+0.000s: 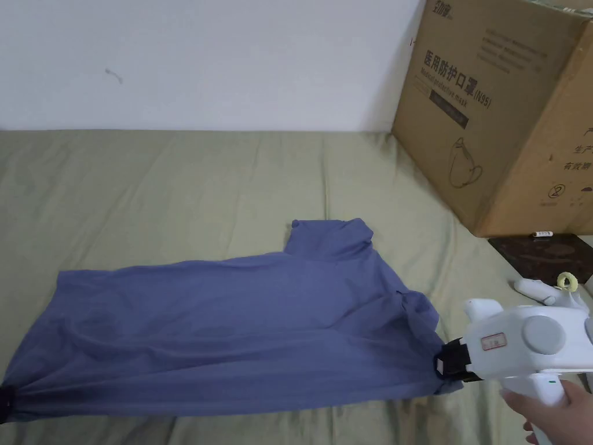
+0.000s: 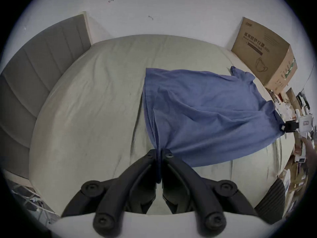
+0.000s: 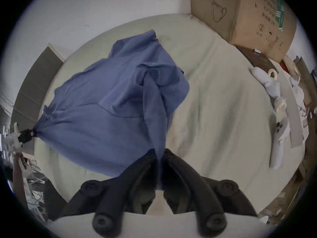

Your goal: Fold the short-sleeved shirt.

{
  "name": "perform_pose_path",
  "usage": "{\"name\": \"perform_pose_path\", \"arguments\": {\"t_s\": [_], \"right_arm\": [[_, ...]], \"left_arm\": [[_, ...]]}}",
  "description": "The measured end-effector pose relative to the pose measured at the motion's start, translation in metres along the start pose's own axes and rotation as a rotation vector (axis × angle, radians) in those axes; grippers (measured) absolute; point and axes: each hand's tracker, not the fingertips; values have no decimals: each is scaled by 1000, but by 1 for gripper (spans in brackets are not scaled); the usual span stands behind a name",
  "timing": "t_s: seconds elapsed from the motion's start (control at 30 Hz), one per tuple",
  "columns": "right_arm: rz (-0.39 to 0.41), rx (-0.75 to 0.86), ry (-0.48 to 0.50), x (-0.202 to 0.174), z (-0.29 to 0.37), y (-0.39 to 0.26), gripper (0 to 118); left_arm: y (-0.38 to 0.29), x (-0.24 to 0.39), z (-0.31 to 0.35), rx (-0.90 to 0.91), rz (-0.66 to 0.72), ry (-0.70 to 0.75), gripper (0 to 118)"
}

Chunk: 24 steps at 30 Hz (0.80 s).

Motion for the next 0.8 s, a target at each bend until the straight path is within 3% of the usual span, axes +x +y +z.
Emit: {"name": "perform_pose_path", "arguments": {"t_s": [0.17,0.4,0.5,0.53,0.57,0.6,0.63,0.67,0.7,0.8], "right_arm": [[30,-13,18,4,48,-42,5],[-73,-107,48,17,52,-129,5],[-89,-92,50,15,40,-146,5],[-100,-78,39,13,41,-148,7],[-110,-38,23,11,42,-148,16],[-103,-2,4,7,47,-147,36],[-86,15,0,4,52,-146,68],[-75,18,3,0,57,-144,108],[-67,35,3,-4,64,-142,118],[-62,168,25,-19,93,-130,118]], "left_arm": [[-22,-14,37,-38,-22,-32,4],[-109,-28,46,-212,26,-97,4],[-126,-33,37,-202,74,-107,4],[-128,-35,35,-182,91,-112,5],[-127,-37,37,-160,119,-126,9],[-126,-38,41,-135,145,-139,22],[-123,-39,45,-105,158,-141,48],[-119,-39,52,-72,156,-133,96],[-115,-38,56,-62,150,-133,117],[-98,-28,85,100,118,-136,116]]}}
